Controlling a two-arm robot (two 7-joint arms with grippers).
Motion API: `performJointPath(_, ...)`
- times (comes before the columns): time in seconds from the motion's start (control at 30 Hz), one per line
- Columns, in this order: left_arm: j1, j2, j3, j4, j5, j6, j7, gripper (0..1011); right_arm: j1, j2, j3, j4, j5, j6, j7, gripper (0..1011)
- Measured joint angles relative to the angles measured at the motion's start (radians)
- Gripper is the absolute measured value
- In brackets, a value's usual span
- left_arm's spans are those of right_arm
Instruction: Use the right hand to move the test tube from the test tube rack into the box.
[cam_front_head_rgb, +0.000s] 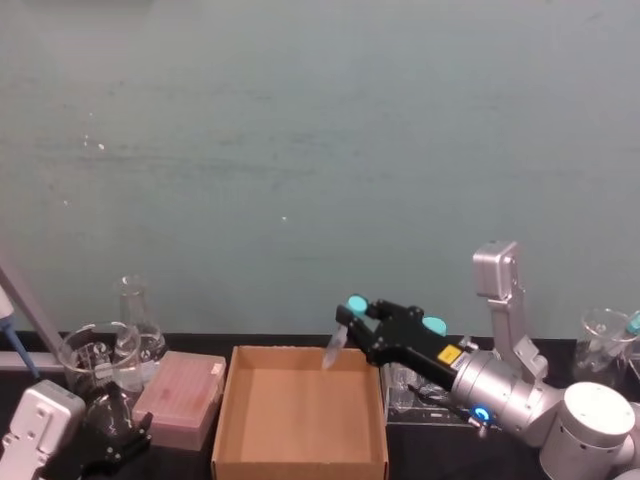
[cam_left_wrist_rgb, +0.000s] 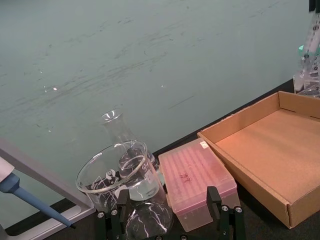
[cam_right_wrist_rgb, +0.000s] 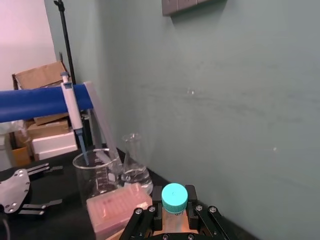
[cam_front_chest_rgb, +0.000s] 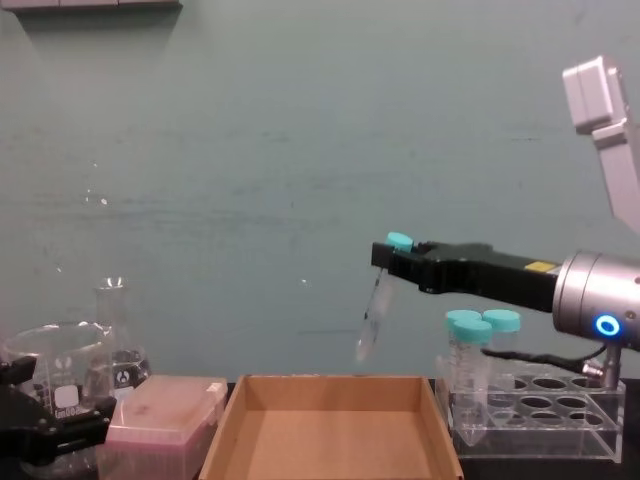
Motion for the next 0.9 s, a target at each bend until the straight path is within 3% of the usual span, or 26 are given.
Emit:
performJointPath(0.27, 0.0, 0.0, 0.0, 0.0, 0.0, 0.0, 0.0, 1000, 0.018, -0.001, -0.028, 0.04, 0.022, 0.05, 0.017, 268)
performJointPath(0.6, 0.0, 0.0, 0.0, 0.0, 0.0, 0.0, 0.0, 1000, 0.018, -0.002, -0.026, 0.04, 0.022, 0.05, 0.017, 287)
performJointPath(0.9, 0.0, 0.0, 0.0, 0.0, 0.0, 0.0, 0.0, 1000, 0.016, -0.002, -0.023, 0.037, 0.022, 0.047, 0.016, 567)
